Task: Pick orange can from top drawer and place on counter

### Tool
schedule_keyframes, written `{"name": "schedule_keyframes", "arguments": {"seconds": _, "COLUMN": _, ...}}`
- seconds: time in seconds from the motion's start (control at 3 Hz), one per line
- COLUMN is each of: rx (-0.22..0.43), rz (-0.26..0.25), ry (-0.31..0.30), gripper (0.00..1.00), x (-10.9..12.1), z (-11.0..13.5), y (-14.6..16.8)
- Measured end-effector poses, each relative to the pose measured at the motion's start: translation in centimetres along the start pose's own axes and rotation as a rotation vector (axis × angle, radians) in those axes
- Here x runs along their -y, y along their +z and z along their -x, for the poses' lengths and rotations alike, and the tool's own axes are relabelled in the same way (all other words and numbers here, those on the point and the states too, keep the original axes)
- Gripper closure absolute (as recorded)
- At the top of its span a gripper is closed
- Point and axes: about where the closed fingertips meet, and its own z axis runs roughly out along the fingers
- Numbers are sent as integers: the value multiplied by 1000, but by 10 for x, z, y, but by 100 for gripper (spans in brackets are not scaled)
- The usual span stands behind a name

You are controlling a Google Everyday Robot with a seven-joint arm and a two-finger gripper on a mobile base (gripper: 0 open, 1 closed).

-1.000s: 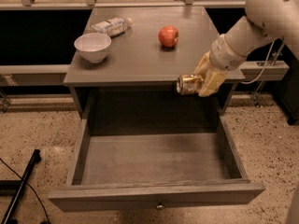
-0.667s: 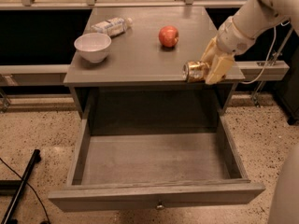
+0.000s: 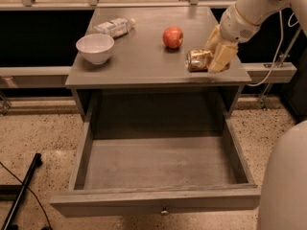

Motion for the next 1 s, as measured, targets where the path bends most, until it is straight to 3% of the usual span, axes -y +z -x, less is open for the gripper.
{"name": "schedule_keyframes", "arguments": {"seconds": 0.33, "rx": 7, "rz": -23, "ry": -9, "gripper": 100, "x": 15, "z": 11, "y": 17}}
{"name": "schedule_keyframes", "arguments": {"seconds": 1.0, "rx": 15, "rz": -26, "ry": -21, "gripper": 58, "x": 24, "z": 27, "y": 39}}
